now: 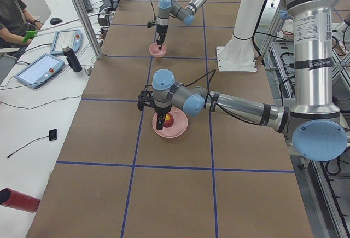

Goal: Move apple from plate to bowl
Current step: 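Release the bowl and lift the right gripper while the left reaches the apple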

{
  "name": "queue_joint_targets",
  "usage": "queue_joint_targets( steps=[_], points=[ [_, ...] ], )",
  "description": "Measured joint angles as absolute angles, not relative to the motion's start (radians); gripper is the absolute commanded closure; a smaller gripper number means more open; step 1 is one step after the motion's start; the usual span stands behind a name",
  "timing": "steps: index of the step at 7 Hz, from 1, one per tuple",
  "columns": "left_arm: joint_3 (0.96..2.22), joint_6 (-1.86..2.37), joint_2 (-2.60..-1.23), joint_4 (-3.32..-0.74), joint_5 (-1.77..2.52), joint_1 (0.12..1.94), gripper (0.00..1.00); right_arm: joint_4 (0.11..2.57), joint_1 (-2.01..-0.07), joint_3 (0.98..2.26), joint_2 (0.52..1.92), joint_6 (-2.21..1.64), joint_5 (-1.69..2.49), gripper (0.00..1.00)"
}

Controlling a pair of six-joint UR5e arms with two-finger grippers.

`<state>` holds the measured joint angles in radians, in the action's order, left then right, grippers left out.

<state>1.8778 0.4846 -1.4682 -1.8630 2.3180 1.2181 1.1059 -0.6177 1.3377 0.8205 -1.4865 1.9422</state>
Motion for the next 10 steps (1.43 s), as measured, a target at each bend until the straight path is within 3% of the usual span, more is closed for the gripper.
queue_joint_targets(
  steps=[1, 5, 10],
  points=[
    [1.863, 0.539, -1.504, -1.866, 2.295, 1.171, 0.02, 1.104, -0.613, 1.330, 0.820, -1.488, 1.931, 0.01],
    [1.799, 0.641, -1.578, -1.876, 2.160, 1.012, 0.02, 1.113, -0.670, 1.392, 0.834, -1.484, 2.003, 0.00],
    [1.752, 0.678, -1.625, -1.875, 2.147, 0.957, 0.03, 1.116, -0.785, 1.450, 0.933, -1.420, 2.114, 0.00]
  ],
)
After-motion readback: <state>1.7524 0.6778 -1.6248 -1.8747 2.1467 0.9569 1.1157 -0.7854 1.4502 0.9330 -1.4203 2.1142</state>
